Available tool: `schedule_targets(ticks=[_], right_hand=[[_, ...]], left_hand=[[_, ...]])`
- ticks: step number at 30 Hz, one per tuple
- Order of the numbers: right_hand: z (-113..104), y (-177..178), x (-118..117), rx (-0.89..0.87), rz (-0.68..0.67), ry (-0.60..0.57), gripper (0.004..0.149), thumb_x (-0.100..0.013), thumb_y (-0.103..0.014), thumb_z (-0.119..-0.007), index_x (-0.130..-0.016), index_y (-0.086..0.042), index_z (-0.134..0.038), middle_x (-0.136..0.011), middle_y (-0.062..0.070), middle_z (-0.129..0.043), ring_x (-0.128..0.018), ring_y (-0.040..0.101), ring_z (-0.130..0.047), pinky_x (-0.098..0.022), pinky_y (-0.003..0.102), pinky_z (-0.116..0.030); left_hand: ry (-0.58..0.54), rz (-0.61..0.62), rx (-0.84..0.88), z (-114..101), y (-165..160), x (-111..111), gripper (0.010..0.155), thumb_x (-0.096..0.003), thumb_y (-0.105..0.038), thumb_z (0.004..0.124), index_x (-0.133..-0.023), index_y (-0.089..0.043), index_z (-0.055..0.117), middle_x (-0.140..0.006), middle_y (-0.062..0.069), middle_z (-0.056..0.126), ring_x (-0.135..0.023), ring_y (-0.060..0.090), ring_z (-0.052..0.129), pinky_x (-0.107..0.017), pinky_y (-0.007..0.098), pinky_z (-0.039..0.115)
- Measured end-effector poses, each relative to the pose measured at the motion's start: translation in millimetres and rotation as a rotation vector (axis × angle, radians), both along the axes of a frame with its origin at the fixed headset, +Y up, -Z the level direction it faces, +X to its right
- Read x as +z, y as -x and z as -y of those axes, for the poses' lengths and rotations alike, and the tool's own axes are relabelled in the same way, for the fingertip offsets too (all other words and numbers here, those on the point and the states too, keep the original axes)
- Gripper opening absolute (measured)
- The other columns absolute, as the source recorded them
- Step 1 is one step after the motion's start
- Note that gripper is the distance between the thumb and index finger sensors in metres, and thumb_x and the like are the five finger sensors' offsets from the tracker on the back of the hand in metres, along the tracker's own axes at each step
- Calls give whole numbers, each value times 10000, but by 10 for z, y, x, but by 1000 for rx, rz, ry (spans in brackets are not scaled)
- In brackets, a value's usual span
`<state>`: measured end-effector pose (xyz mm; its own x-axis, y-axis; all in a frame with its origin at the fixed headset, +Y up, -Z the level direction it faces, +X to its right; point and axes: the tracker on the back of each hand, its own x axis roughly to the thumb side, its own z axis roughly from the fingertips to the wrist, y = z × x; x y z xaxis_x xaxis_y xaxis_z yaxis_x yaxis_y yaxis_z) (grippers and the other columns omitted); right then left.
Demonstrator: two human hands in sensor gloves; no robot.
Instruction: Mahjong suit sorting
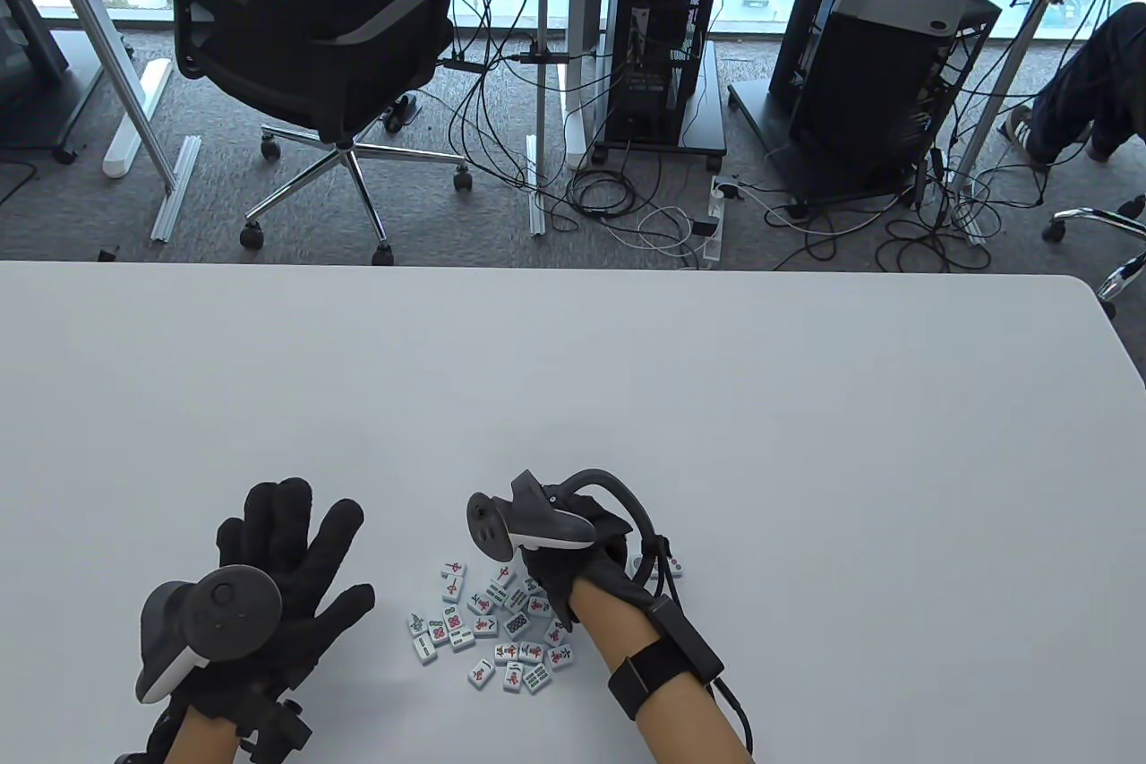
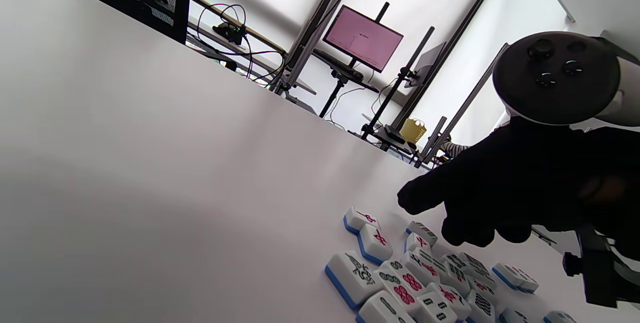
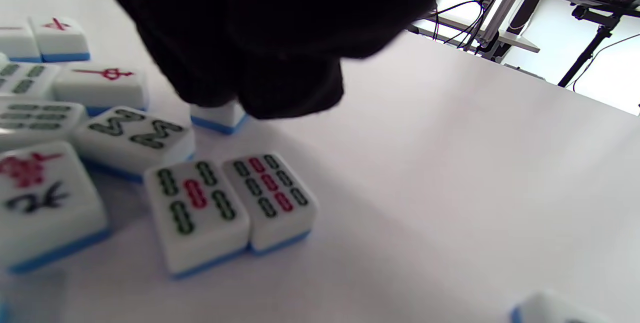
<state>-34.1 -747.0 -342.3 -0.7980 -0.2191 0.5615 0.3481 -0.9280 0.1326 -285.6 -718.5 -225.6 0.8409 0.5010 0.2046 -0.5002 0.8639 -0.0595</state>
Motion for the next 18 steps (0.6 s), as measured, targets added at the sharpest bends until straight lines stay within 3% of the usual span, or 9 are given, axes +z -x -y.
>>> schedule_targets(ticks=[9,14,18], right_hand=[[123,50,-21,-41,-35,-19,537,-414,-319,-893,-902,-124,-782,-451,43,-959,-128,112,-870,-86,238,-775],[-129,-173,77,-140,-93,-135,569,-409,-334,-888,-906,-88,-761,-441,33,-961,-122,99,-874,-80,227,-782],[-354,-482,241,-170,-74,-160,574,-415,-334,-882,-915,-84,-753,-455,33,-961,-135,102,-880,-89,229,-788]], left_hand=[[-2,5,-3,0,-8,5,807,-459,-734,590,-1127,-405,279,-1101,-161,-139,-1048,147,-230,-704,546,-116],[-6,2,7,-6,-3,7,806,-458,-734,590,-1125,-407,279,-1100,-162,-140,-1048,145,-230,-704,546,-116],[-6,1,7,-6,-2,8,806,-458,-734,590,-1125,-408,278,-1100,-162,-139,-1048,145,-230,-704,546,-116]])
